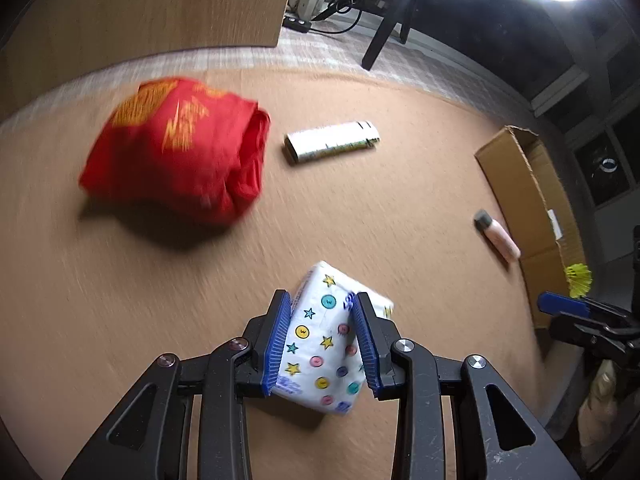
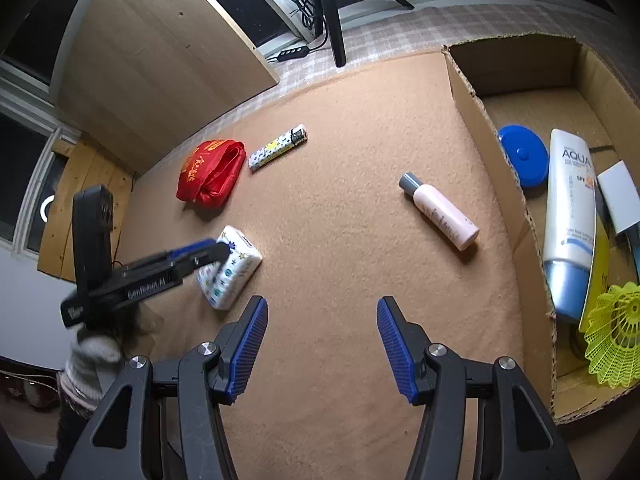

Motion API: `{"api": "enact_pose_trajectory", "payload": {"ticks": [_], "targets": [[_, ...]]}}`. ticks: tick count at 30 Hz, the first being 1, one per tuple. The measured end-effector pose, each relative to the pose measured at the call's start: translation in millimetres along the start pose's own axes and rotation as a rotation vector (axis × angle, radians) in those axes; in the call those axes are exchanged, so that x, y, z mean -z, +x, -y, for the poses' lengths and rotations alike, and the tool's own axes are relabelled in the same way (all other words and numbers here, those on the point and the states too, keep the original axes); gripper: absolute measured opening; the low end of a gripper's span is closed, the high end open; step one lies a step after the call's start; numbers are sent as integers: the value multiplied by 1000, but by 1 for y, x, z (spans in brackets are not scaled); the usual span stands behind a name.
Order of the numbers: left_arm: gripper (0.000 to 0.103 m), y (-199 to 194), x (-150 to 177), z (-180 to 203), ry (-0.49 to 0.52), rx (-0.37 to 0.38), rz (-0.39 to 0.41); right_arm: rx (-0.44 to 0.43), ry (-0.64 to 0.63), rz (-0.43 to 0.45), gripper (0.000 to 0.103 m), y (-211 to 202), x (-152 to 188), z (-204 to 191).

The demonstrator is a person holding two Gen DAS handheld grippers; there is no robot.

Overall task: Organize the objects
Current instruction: 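Grasp the white Vinda tissue pack with the right tool and lift it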

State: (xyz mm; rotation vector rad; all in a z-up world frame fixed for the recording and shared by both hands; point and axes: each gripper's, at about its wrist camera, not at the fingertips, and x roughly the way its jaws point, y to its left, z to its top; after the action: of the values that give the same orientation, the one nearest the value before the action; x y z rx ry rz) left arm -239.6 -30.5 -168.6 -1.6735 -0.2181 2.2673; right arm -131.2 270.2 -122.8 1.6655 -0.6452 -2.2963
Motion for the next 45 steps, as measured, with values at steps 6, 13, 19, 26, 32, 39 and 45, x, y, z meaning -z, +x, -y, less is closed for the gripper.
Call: {"api": "enact_pose_trajectory", "payload": {"ticks": [6,13,19,26,32,39,45], "targets": [[35,-2,32,8,-53,37,18,-4,0,-9,53,5,9,2],[47,-5,62,35,-26,12,24,-14,0,-33,53,15,16,3],[69,-8,79,61,77,-86,46,5,-62,-37,59,24,14,-11],[69,-7,77,57,75,-72,57,-14,-96,-69,63,48,8,-28],[69,-1,75,49,64,-39,54,-31,-102,-111,64,72,3,-38],[69,5,73,46,50,-2,44,-46,-112,-139,64,91,1,-50],[69,6,72,42,24,27,47,-58,-129,-146,64,98,1,-58]]}}
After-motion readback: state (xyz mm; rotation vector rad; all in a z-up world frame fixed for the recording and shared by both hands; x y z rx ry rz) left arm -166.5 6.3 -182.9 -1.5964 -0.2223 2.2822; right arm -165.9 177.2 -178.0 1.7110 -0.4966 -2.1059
